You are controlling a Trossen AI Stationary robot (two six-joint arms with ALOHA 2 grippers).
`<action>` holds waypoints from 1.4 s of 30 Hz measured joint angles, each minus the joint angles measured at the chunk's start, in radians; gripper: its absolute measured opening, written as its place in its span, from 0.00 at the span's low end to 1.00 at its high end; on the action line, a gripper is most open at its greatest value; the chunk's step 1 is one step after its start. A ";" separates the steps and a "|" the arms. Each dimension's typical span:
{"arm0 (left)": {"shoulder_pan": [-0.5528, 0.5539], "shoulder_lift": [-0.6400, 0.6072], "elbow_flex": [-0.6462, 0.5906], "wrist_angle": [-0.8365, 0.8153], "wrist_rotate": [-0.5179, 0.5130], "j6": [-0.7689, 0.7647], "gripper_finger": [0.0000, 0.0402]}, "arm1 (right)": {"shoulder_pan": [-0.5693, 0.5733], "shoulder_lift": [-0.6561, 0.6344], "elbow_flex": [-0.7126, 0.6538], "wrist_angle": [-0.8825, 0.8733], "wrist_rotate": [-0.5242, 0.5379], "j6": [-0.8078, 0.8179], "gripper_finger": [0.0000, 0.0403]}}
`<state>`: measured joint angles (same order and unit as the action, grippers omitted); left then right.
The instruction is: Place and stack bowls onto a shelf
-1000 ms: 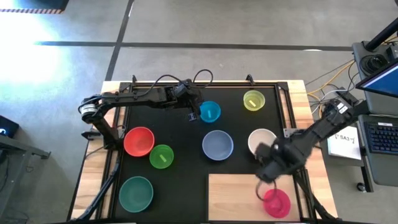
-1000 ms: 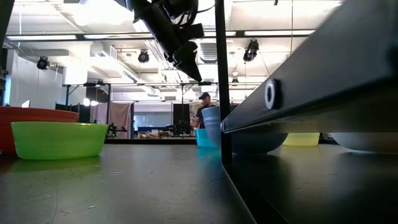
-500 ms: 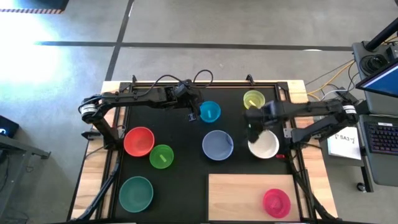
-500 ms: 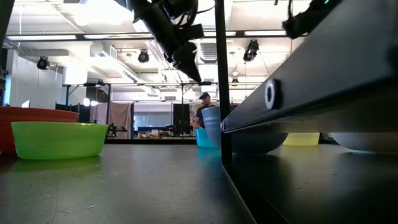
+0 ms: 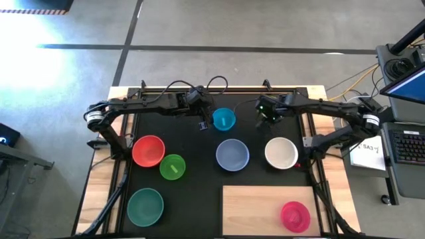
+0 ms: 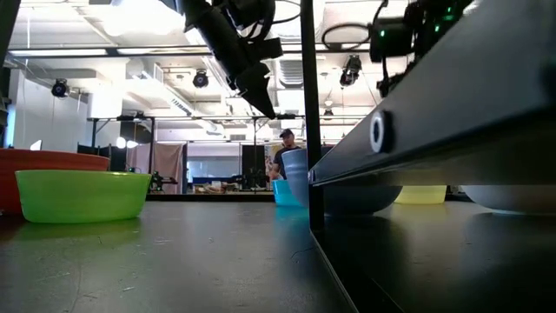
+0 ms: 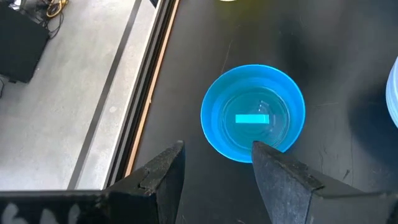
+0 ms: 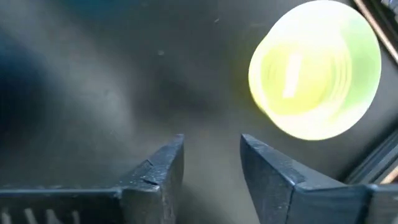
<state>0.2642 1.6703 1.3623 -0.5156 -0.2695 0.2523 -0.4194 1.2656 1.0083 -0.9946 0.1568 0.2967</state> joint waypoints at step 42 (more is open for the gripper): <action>0.026 0.000 -0.002 0.002 0.000 0.005 0.42 | -0.208 0.229 -0.097 0.285 -0.029 -0.127 0.02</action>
<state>0.2901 1.6703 1.3604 -0.5139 -0.2699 0.2569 -0.6273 1.4949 0.9115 -0.7099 0.1275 0.1694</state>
